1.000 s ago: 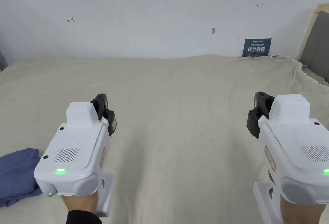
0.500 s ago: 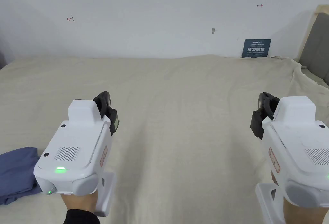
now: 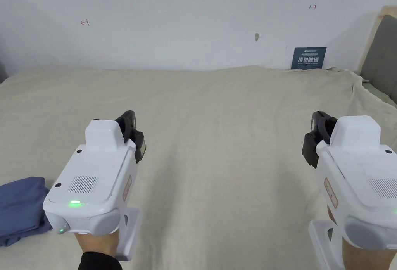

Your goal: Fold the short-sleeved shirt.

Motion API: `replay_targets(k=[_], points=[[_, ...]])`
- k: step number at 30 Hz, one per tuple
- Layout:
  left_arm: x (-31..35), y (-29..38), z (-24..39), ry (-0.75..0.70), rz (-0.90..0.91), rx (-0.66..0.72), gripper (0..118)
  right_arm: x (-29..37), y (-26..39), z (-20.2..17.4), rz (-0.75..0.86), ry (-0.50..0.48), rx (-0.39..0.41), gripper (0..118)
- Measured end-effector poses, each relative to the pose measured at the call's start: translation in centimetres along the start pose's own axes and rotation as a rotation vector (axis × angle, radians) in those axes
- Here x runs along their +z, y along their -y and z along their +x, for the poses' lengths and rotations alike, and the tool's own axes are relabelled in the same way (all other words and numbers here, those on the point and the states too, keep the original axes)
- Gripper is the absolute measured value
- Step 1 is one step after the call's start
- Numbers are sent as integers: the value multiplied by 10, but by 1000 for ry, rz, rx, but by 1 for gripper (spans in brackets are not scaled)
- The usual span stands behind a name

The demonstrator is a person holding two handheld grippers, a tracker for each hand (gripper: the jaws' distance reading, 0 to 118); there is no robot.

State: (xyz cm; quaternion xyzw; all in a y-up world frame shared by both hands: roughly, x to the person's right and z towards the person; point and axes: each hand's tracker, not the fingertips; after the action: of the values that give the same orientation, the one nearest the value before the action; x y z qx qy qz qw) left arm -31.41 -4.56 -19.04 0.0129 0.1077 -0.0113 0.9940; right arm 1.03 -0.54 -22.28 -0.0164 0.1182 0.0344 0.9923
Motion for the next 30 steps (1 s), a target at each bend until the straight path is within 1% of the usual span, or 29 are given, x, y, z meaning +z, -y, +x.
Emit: replay_targets(k=[7, 21, 30], points=[[0, 1, -2, -4, -2, 20, 0, 1, 0, 3, -2, -2, 2, 0], [2, 1, -3, -5, -5, 10, 0, 0, 0, 7, 1, -10, 8, 0], [2, 1, -1, 0, -8, 6, 0, -8, 8, 17, -3, -11, 6, 0]])
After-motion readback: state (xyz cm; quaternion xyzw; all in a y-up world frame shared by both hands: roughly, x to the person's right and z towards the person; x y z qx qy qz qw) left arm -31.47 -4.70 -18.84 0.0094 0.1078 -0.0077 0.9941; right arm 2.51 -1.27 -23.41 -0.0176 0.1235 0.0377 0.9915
